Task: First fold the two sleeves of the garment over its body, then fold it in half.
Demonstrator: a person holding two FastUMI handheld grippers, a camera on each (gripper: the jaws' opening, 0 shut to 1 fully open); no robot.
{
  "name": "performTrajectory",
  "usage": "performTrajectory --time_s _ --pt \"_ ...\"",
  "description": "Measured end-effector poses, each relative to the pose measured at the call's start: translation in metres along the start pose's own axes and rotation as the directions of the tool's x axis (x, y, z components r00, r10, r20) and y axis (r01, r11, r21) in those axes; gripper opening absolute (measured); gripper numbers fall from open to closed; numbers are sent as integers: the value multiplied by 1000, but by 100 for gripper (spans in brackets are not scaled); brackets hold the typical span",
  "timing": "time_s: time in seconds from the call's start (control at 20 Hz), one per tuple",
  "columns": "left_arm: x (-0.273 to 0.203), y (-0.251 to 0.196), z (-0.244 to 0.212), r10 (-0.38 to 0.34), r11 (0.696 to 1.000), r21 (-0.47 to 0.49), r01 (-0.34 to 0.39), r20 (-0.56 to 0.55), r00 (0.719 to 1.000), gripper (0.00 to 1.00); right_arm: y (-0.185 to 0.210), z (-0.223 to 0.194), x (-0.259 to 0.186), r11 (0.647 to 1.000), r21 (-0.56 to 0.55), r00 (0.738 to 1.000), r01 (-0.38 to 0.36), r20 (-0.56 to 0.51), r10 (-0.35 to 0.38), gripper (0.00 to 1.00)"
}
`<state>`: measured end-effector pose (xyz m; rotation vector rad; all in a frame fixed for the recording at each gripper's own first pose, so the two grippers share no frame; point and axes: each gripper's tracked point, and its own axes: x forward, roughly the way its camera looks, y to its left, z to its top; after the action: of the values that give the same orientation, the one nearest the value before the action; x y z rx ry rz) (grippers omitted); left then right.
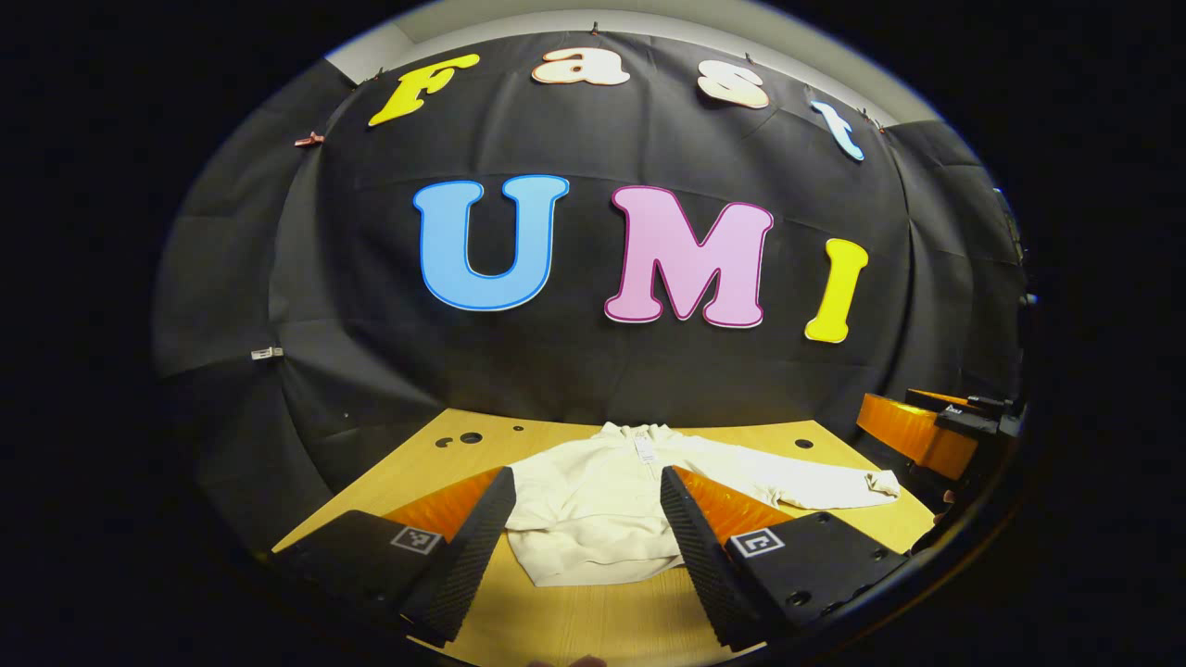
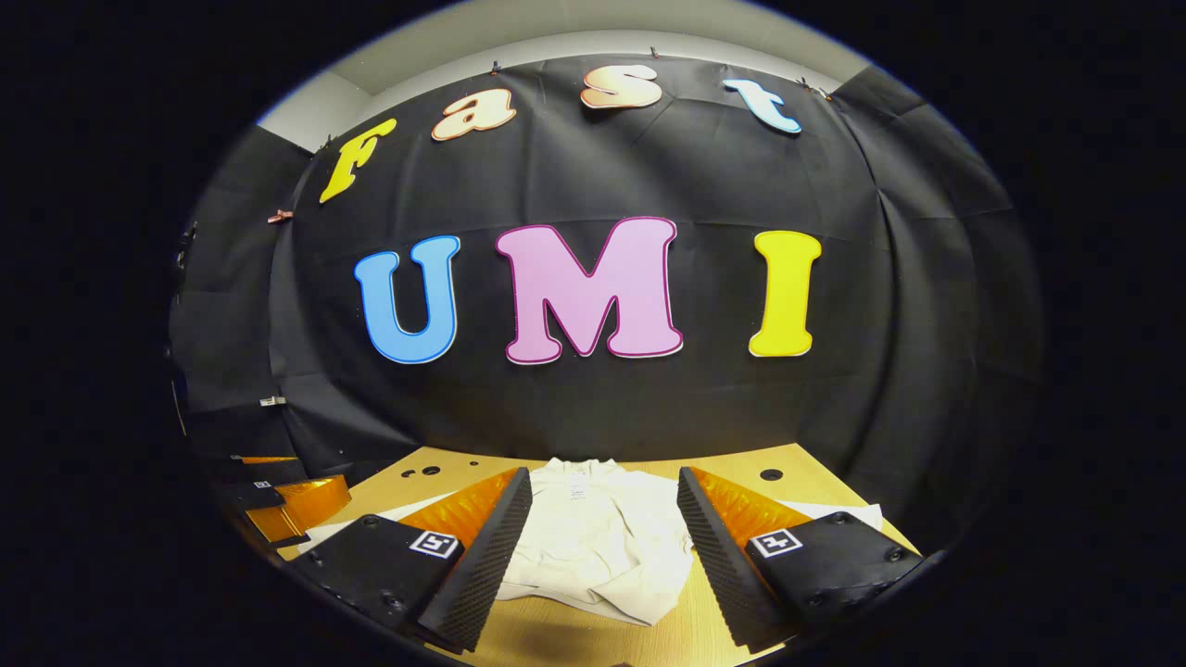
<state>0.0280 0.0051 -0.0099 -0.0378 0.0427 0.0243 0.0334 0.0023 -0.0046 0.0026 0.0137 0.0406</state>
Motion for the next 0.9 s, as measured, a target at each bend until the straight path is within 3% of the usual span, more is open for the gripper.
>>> performTrajectory --time_s 0.35,0.5,0.7,0.9 --pt "7 7 -2 16 1000 1 -16 -2 1000 97 -1 -1 10 1000 2 1000 -6 -9 6 97" --pt "8 7 -3 22 1000 4 -22 -10 1000 97 -9 -13 16 1000 10 998 6 -61 -5 97" --pt "10 5 -7 25 1000 3 -25 -26 999 97 -35 -12 24 998 -30 997 47 -62 -48 97" --pt "12 0 -9 15 1000 14 -15 -34 999 97 -90 -15 38 988 -51 986 145 -77 -149 98"
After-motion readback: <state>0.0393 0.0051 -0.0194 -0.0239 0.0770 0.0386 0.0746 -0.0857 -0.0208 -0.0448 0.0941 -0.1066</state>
